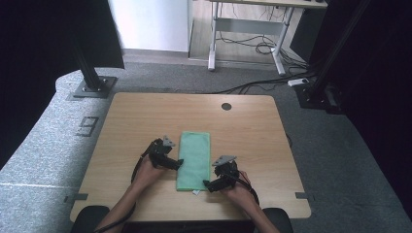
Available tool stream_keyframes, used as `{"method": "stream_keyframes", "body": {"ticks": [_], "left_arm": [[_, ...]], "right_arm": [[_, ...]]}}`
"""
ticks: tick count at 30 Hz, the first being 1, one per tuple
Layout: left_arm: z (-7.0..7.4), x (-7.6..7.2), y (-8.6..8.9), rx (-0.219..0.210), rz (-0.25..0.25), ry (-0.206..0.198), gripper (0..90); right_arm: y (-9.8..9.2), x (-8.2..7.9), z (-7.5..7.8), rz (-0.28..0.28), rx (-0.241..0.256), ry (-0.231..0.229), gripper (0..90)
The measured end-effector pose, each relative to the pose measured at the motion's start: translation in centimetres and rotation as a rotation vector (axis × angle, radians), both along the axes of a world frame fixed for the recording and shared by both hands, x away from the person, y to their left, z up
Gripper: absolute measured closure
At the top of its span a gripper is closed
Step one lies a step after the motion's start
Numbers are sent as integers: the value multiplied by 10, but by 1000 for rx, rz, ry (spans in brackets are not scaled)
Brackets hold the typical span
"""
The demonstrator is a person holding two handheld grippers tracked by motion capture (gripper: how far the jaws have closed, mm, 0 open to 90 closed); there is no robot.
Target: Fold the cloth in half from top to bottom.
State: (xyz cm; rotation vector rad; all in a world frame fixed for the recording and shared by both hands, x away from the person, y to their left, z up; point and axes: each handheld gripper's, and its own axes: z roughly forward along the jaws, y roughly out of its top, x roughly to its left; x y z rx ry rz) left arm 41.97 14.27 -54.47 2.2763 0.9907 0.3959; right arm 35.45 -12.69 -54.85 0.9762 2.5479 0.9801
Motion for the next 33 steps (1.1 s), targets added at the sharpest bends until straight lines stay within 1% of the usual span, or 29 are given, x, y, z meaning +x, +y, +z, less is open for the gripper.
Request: {"method": "stream_keyframes", "body": {"ticks": [1, 2, 3, 4, 6, 7, 8, 9, 10, 11, 12, 13, 14, 15, 16, 18, 19, 21, 22, 23, 25, 27, 28, 29, 33], "left_arm": [[-1, -4, 2, -18, 3, 2, 7], [-1, -4, 2, -18, 3, 2, 7], [-3, -5, 3, -33, 10, 4, 7], [-4, -4, 5, -50, 12, 10, 3], [-4, -4, 5, -48, 9, 9, 2], [-4, -4, 5, -50, 9, 10, 1], [-4, -4, 5, -50, 9, 10, 1], [-4, -3, 5, -50, 9, 11, 1], [-4, -3, 5, -50, 9, 11, 1], [-4, -3, 5, -50, 10, 12, 1], [-4, -3, 5, -50, 10, 12, 1], [-4, -4, 5, -50, 11, 12, 1], [-4, -4, 5, -50, 11, 12, 1], [-4, -4, 5, -49, 10, 12, 1], [-4, -4, 5, -49, 10, 12, 1], [-4, -4, 5, -50, 10, 12, 1], [-4, -4, 5, -50, 10, 12, 1], [-4, -4, 5, -51, 13, 12, 1], [-4, -4, 5, -51, 13, 12, 1], [-4, -4, 5, -51, 13, 12, 1], [-4, -4, 5, -50, 11, 12, 1], [-4, -4, 5, -49, 11, 12, 1], [-4, -4, 5, -49, 11, 12, 1], [-4, -4, 5, -50, 11, 12, 1], [-4, -4, 5, -51, 13, 12, 1]], "right_arm": [[0, -2, 0, 6, -1, -3, 50], [0, -2, 0, 6, -1, -3, 50], [0, -3, 1, 12, -1, 0, 69], [0, -2, 3, 30, -6, 17, 99], [0, 3, 7, 40, -2, 39, 102], [0, 7, 9, 31, 0, 31, 104], [0, 7, 9, 31, 0, 31, 104], [-2, 17, 14, 11, 9, 17, 108], [-2, 17, 14, 11, 9, 17, 108], [-3, 30, 18, -16, 26, 19, 108], [-3, 30, 18, -16, 26, 19, 108], [-3, 44, 22, -27, 29, 23, 66], [-2, 50, 23, -30, 28, 26, 47], [-1, 56, 24, -36, 26, 24, 46], [-1, 56, 24, -36, 26, 24, 46], [1, 68, 27, -53, 24, 14, 57], [2, 79, 30, -62, 27, 10, 105], [4, 90, 32, -71, 34, 7, 155], [4, 90, 32, -71, 34, 7, 155], [7, 100, 33, -81, 42, 5, 213], [10, 109, 34, -83, 42, 0, 266], [13, 117, 34, -87, 36, -5, 304], [13, 117, 34, -87, 36, -5, 304], [16, 126, 34, -94, 33, -8, 342], [20, 143, 33, -112, 43, -8, 398]]}}
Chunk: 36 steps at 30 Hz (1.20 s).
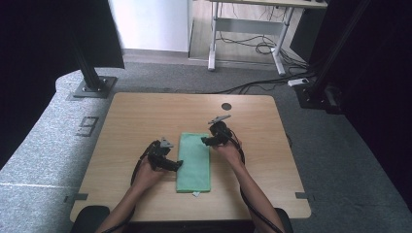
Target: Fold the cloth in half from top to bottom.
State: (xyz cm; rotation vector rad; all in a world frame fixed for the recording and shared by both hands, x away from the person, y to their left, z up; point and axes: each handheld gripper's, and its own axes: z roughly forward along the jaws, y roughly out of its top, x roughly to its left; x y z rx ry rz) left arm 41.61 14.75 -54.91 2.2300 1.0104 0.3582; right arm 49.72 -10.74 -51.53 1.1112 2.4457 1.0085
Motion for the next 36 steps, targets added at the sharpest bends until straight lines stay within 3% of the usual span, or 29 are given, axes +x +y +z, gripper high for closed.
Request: {"method": "stream_keyframes", "body": {"ticks": [6, 15, 16, 17, 20, 22, 25, 27, 31, 36], "left_arm": [[0, 0, 0, 1, 0, 0, 1], [0, 0, 0, 1, 3, 1, 1], [0, 0, 0, 1, 3, 1, 1], [0, 0, 0, 2, 4, 0, 1], [0, 0, 0, 2, 5, 0, 1], [0, 0, -1, 2, 6, 0, 1], [0, 0, 0, 3, 6, 0, 1], [0, -1, -1, 4, 10, -1, 1], [0, -1, -1, 2, 18, -2, 1], [0, -2, -1, 6, 22, -1, 0]], "right_arm": [[2, 19, -7, -13, -16, 18, 413], [3, 25, -23, 20, -16, 31, 459], [4, 24, -22, 35, -13, 35, 538], [4, 24, -22, 35, -13, 35, 538], [7, 22, -21, 50, -9, 53, 690], [10, 20, -19, 60, -9, 73, 825], [12, 18, -18, 54, -25, 63, 844], [13, 13, -13, 61, -47, 31, 851], [10, 8, -2, 75, -14, 8, 854], [13, -13, 25, 145, -1, -51, 853]]}}
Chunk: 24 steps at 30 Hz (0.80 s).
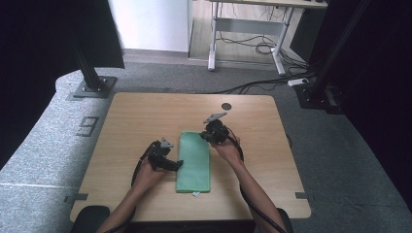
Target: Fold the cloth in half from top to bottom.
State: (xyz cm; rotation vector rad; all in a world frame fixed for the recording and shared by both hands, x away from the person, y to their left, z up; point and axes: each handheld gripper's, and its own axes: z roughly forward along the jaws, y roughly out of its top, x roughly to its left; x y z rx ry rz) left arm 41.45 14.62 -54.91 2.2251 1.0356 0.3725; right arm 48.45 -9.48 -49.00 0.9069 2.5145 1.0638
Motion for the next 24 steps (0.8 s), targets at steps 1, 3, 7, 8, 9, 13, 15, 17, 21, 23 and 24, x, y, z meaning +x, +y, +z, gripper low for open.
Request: {"method": "stream_keyframes", "body": {"ticks": [1, 3, 7, 8, 9, 13, 15, 17, 21, 23, 24], "left_arm": [[0, 0, 0, 0, 0, 0, 0], [0, 0, 0, -4, 4, -1, 0], [0, 0, 0, -2, 4, 1, 0], [0, 0, 0, -3, 5, 1, 0], [0, 0, 0, -3, 5, 1, 0], [0, 0, 0, -4, 7, 1, 0], [0, 0, -1, -4, 8, 1, 0], [0, 0, -1, -5, 9, 0, 0], [0, 0, -1, -4, 8, 0, 0], [0, 0, -1, -4, 9, 0, 0], [0, 0, -1, -3, 8, 0, 0]], "right_arm": [[1, -5, 4, 13, 3, -8, 853], [2, -13, 10, 33, 8, -25, 853], [1, -30, 19, 65, 24, -48, 853], [1, -34, 21, 73, 26, -52, 852], [1, -34, 21, 73, 26, -52, 852], [-3, -50, 27, 99, 33, -69, 852], [-5, -58, 29, 108, 40, -77, 851], [-8, -66, 31, 122, 46, -83, 851], [-12, -85, 33, 148, 59, -87, 851], [-12, -89, 33, 154, 60, -85, 851], [-12, -96, 32, 168, 58, -81, 851]]}}
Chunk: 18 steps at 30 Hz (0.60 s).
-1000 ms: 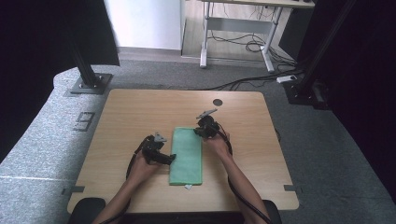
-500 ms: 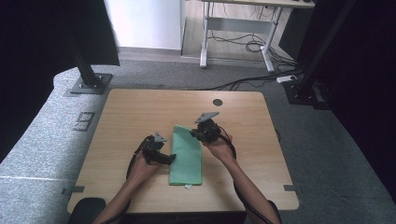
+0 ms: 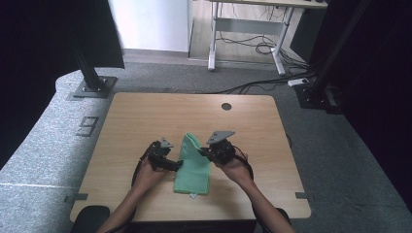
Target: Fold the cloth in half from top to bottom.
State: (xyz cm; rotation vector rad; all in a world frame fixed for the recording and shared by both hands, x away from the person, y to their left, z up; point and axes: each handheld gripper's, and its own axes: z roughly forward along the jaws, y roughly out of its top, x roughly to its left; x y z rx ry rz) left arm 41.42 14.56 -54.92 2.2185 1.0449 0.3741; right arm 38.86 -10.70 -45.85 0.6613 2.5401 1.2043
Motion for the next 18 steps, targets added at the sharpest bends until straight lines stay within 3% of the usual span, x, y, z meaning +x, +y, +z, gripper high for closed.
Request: {"method": "stream_keyframes", "body": {"ticks": [7, 18], "left_arm": [[0, 0, 0, 3, -2, 0, 0], [0, 0, 0, 2, 4, -1, 0]], "right_arm": [[-2, -20, -9, 31, -7, 18, 851], [-11, -51, -39, 30, -10, 92, 850]]}}
